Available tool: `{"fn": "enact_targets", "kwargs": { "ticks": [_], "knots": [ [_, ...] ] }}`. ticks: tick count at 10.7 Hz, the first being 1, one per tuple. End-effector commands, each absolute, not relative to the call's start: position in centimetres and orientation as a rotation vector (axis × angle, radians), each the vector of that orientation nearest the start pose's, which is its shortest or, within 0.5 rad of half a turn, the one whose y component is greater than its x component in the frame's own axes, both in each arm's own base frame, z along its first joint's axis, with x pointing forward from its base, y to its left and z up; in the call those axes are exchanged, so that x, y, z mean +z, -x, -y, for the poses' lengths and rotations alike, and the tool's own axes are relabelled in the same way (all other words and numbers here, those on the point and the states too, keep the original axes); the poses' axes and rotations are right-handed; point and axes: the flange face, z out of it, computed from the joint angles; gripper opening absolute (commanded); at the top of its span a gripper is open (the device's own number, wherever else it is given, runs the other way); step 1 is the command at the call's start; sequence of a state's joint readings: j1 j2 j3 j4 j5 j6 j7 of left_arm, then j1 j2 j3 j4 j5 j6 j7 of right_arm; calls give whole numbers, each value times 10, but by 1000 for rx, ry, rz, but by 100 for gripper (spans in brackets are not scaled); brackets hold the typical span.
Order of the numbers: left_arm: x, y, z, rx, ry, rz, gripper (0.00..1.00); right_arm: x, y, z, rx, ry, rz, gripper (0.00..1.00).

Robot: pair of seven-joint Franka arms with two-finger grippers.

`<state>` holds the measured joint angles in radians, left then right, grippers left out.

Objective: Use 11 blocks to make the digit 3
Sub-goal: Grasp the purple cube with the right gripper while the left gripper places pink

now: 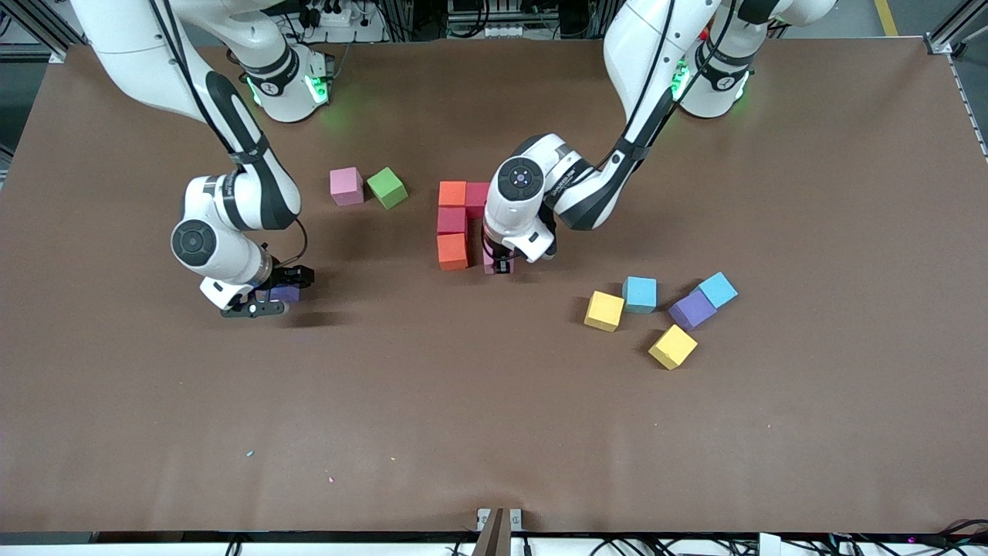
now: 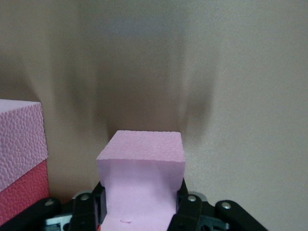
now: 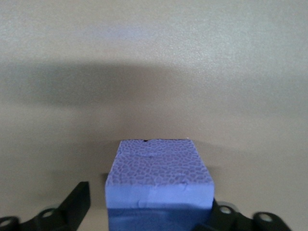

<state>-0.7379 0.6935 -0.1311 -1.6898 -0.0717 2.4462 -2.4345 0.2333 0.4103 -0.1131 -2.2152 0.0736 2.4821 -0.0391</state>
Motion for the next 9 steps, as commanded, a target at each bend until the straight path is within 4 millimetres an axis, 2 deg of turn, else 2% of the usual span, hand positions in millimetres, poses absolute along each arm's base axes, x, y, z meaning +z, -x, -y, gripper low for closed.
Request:
{"fn": "enact_targets", "kwargs": {
  "ticks": [1,3,6,7,9],
  "knots": [
    [200,-445,527,-223,-2065,-2277,0,190,-530,-54,193,3139,237,9],
    [200,-441,534,-237,-2058,-2281,0,201,-544,-67,150,3135,261,9],
    [200,-438,547,-247,-2058,-2262,0,223,-561,-114,159,3120,345,9],
    [195,-438,547,-247,-2062,-2267,0,235,-567,-134,179,3118,360,9],
    [193,-437,552,-248,-2068,-2257,0,250,-574,-189,217,3136,310,9]
  ]
}}
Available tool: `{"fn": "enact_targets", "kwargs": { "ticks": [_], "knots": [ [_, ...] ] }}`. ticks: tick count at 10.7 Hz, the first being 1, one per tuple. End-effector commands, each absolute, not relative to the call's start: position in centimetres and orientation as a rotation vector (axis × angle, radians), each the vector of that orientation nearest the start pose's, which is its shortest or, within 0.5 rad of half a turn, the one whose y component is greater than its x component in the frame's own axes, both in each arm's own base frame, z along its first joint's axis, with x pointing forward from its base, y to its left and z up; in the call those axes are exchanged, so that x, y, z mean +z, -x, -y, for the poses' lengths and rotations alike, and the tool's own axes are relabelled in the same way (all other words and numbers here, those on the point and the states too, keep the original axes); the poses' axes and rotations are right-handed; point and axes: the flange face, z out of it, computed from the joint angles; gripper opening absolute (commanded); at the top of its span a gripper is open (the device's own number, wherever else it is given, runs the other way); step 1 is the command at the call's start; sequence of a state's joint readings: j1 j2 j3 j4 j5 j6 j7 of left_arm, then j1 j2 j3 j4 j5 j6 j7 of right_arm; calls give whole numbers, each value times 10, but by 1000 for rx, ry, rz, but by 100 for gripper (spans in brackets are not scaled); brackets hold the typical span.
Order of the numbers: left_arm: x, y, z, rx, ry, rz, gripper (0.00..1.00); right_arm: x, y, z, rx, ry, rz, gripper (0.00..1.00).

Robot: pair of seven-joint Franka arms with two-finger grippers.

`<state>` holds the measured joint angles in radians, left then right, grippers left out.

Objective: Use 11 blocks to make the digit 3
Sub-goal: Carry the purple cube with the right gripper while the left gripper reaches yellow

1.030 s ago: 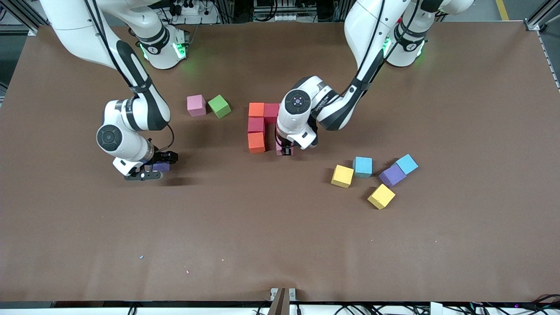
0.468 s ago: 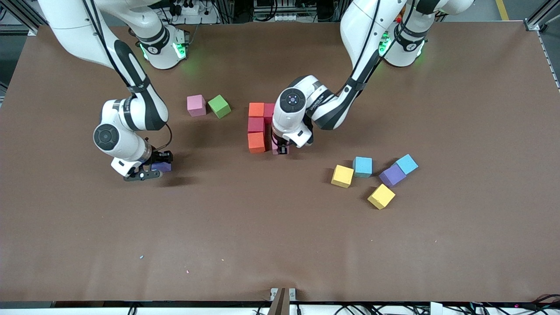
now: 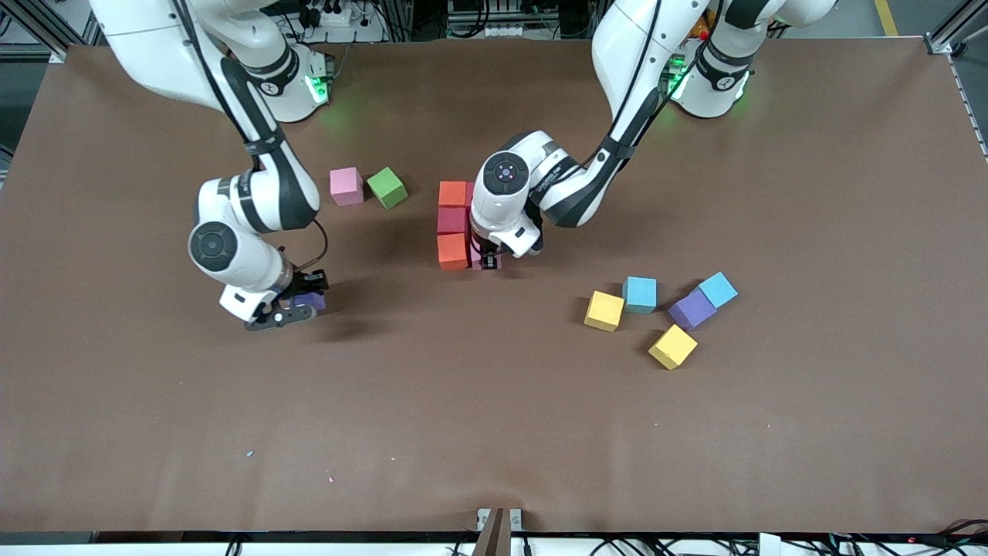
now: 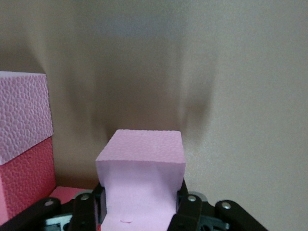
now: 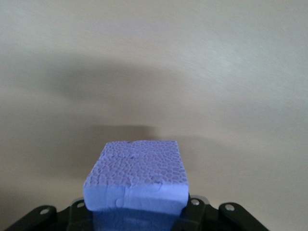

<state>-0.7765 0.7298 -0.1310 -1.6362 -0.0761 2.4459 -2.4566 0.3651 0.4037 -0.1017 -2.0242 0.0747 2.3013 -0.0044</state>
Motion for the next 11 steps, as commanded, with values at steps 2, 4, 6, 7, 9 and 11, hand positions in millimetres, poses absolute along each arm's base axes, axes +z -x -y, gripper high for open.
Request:
{"fn": "enact_targets", "kwargs": {
  "ticks": [2,4,6,7,9,11],
  "knots": [
    [194,-435,554,-245,-2076,-2246,0,252,-580,-223,233,3149,292,9],
    [194,-429,559,-238,-2102,-2222,0,260,-591,-253,172,3149,298,8],
    [194,-428,561,-233,-2115,-2209,1,259,-600,-271,143,3157,250,7],
    [194,-428,560,-231,-2118,-2208,2,256,-601,-284,132,3160,215,7],
    [194,-428,560,-229,-2120,-2204,16,258,-615,-287,103,3148,124,6],
    [194,-429,560,-220,-2131,-2193,60,259,-618,-284,110,3131,90,6]
  ]
}}
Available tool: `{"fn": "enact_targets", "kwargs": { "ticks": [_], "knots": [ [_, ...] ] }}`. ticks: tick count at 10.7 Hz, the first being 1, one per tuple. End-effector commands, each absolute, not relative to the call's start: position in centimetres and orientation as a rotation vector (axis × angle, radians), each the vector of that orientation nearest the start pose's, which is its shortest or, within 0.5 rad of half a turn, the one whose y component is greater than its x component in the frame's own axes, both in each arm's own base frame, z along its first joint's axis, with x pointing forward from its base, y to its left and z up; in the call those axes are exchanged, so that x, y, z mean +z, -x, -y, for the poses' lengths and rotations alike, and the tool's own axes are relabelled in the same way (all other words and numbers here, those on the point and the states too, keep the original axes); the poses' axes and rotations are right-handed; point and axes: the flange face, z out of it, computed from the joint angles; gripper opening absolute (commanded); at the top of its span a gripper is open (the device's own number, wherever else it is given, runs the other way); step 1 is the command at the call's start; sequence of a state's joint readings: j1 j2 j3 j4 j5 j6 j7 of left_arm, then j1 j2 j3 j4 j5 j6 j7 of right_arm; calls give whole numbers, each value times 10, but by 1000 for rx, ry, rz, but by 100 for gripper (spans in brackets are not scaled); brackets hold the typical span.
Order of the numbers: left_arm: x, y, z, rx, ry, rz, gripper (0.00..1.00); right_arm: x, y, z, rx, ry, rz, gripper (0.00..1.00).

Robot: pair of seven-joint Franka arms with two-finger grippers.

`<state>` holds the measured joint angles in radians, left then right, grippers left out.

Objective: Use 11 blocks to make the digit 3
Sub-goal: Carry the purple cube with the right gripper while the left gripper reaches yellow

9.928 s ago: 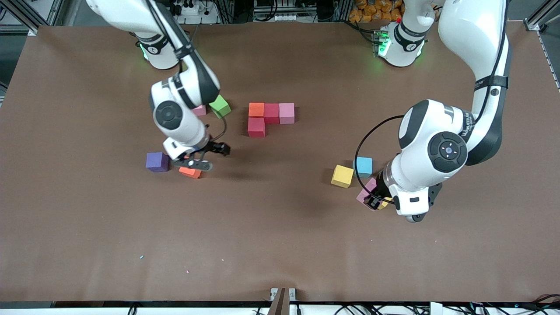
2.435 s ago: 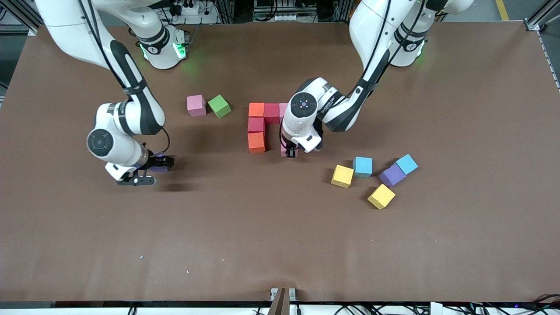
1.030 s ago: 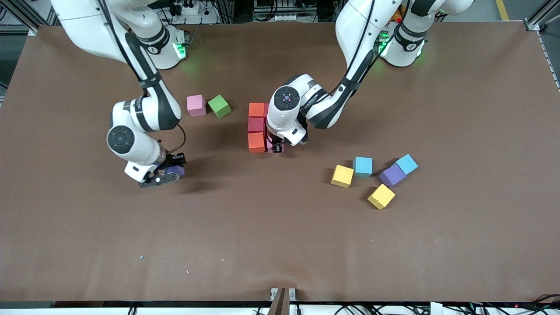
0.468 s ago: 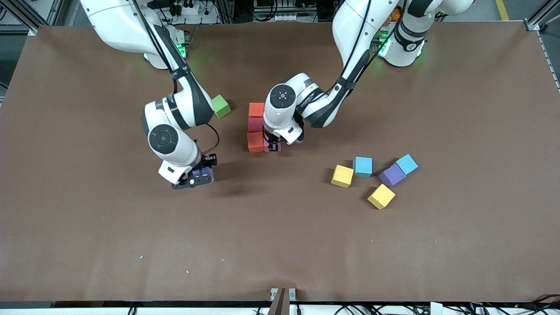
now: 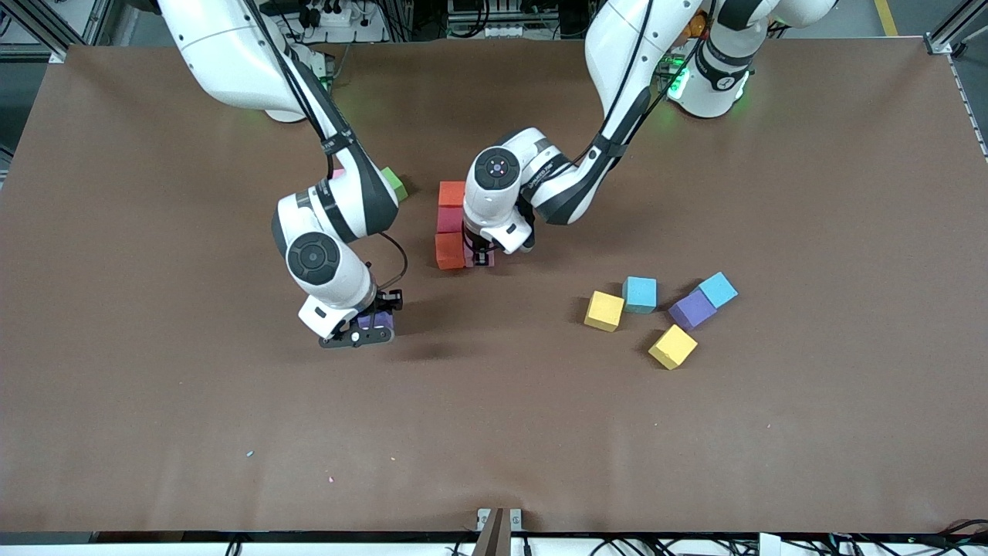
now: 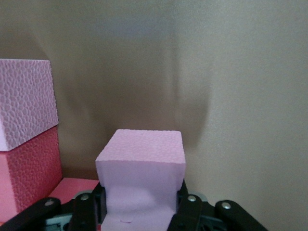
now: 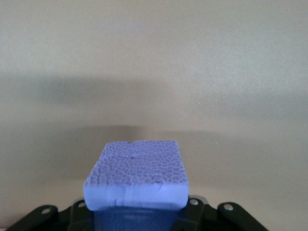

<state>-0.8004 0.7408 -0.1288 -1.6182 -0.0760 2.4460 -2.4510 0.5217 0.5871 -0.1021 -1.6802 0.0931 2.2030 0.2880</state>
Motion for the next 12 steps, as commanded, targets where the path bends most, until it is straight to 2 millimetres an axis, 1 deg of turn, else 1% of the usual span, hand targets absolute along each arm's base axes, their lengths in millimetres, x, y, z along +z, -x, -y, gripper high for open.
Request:
{"fn": "enact_targets", "kwargs": {
  "ticks": [1,3,5,6,8,9,10,11,12],
  "knots": [
    [195,-429,560,-204,-2174,-2145,100,258,-616,-284,123,3134,99,6],
    [202,-430,561,-196,-2188,-2115,100,258,-610,-289,167,3140,129,6],
    [212,-429,562,-195,-2192,-2107,100,260,-606,-303,168,3119,121,6],
    [223,-430,561,-182,-2206,-2096,100,260,-603,-312,189,3074,68,6],
    [259,-434,555,-161,-2243,-2074,100,250,-589,-338,223,3060,-22,5],
    [276,-435,549,-156,-2283,-2048,100,245,-582,-352,229,3068,-50,3],
    [290,-445,537,-149,-2310,-2041,100,240,-577,-362,233,3074,-46,3],
    [303,-454,521,-143,-2341,-2042,100,234,-576,-366,227,3076,-48,3],
    [309,-459,503,-138,-2372,-2029,100,227,-574,-372,222,3079,-40,3]
  ]
}}
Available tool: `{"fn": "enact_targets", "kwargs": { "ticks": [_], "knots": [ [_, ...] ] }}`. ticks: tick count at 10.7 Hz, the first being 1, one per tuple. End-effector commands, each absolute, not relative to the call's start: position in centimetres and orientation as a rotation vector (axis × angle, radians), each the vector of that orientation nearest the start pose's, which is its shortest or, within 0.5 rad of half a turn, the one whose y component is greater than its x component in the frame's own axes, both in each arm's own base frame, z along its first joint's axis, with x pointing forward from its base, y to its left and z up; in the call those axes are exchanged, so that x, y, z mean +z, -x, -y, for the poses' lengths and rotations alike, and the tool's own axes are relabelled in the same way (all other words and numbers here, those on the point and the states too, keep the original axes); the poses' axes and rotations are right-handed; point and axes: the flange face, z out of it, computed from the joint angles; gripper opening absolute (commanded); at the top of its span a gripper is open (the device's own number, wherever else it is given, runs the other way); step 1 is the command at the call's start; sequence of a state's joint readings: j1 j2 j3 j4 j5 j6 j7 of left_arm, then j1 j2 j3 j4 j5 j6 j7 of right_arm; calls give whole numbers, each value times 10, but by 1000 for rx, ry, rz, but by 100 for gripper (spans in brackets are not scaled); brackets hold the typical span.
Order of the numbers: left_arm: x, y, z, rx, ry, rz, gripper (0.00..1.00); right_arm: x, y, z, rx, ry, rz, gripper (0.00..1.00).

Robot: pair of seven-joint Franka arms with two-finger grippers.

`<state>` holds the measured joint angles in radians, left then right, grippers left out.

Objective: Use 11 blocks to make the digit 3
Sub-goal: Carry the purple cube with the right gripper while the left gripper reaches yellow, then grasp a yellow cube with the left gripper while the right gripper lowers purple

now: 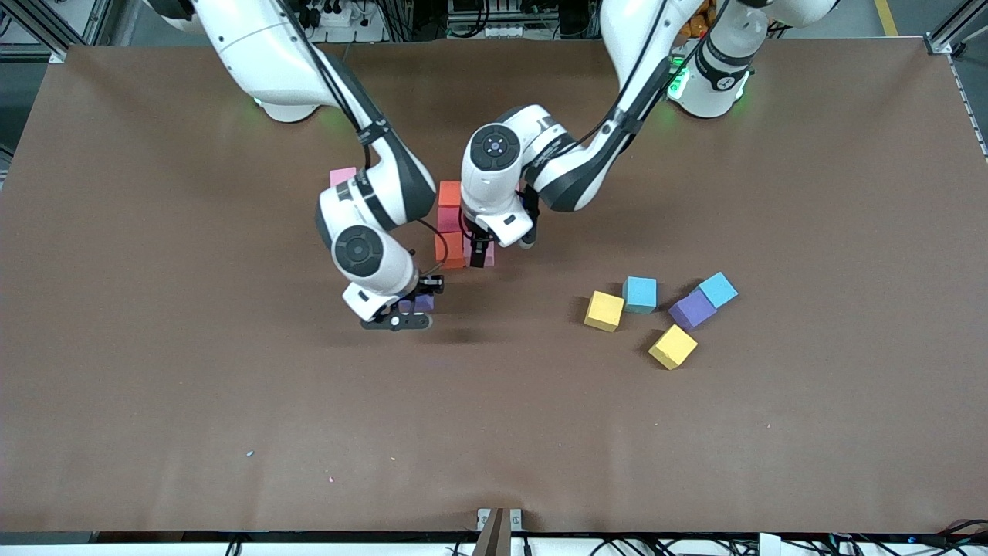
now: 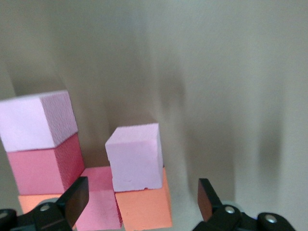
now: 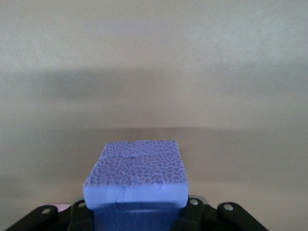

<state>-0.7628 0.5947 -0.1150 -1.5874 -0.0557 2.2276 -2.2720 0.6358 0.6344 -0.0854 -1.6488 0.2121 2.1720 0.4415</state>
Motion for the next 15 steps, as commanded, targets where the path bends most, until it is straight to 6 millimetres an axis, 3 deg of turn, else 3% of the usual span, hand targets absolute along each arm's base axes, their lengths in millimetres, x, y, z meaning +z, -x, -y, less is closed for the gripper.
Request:
{"fn": "enact_targets", "kwargs": {
  "ticks": [1,3,4,9,11,15],
  "knots": [
    [315,-466,480,131,2407,2037,100,223,-570,-379,209,3083,-54,3],
    [324,-488,429,121,2413,2022,100,204,-557,-401,175,3088,-52,3],
    [323,-501,411,119,2396,2037,100,201,-556,-403,177,3088,-52,3],
    [296,-558,333,29,2461,1940,100,197,-547,-412,193,3099,-59,3],
    [293,-574,318,28,2546,1844,100,194,-542,-416,206,3103,-54,3],
    [261,-594,321,30,2555,1846,100,191,-534,-419,229,3115,-48,3]
  ]
}}
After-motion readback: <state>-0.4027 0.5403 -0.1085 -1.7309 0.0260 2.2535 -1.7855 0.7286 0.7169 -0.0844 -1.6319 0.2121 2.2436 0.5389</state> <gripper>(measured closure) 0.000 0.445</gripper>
